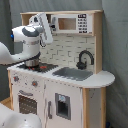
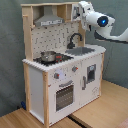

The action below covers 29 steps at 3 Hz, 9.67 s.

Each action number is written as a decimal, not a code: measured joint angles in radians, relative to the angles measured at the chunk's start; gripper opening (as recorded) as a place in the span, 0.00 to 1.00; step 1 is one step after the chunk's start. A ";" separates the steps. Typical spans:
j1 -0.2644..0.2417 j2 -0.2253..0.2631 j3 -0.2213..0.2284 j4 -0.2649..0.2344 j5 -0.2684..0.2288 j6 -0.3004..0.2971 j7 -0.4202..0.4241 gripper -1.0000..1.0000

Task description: Play with the kitchen

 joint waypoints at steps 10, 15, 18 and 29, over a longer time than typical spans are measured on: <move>0.041 -0.174 0.109 0.099 -0.002 -0.126 -0.234 1.00; 0.234 -0.540 0.291 -0.096 -0.002 -0.125 -0.281 1.00; 0.375 -0.546 0.422 -0.288 -0.002 -0.065 -0.153 1.00; 0.348 -0.583 0.435 -0.654 0.074 0.411 0.293 1.00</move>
